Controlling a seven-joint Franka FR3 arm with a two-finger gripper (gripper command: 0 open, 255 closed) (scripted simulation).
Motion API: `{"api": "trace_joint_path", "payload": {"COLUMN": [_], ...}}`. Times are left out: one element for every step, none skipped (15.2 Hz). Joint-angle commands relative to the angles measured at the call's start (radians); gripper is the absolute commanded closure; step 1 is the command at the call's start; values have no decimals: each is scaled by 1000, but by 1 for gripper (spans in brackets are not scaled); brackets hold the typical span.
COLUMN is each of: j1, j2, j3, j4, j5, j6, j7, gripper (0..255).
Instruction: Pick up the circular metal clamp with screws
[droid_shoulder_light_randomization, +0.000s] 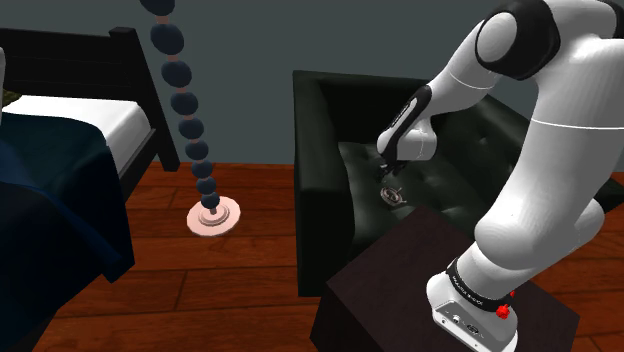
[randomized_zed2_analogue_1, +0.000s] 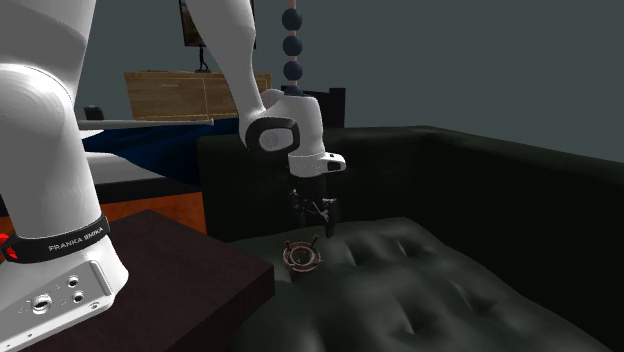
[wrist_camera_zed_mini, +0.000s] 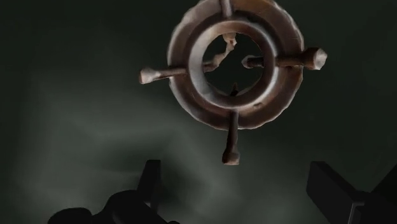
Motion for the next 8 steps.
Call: {"api": "trace_joint_path", "payload": {"j1": [-12, -12, -11, -10, -11, -11, -11, -11], "j2": [18, 18, 20, 20, 20, 20, 20, 20], "j3": [12, 12, 13, 13, 13, 13, 13, 13], "j4": [3, 3, 3, 3, 2, 2, 2, 2], "j5": [9, 9, 9, 9, 9, 9, 9, 9], "j6": [16, 16, 17, 18, 18, 18, 18, 18], "j7": [-8, -8, -7, -6, -7, -7, -7, -6], "gripper": [0, 0, 255, 255, 255, 255, 255, 255]}}
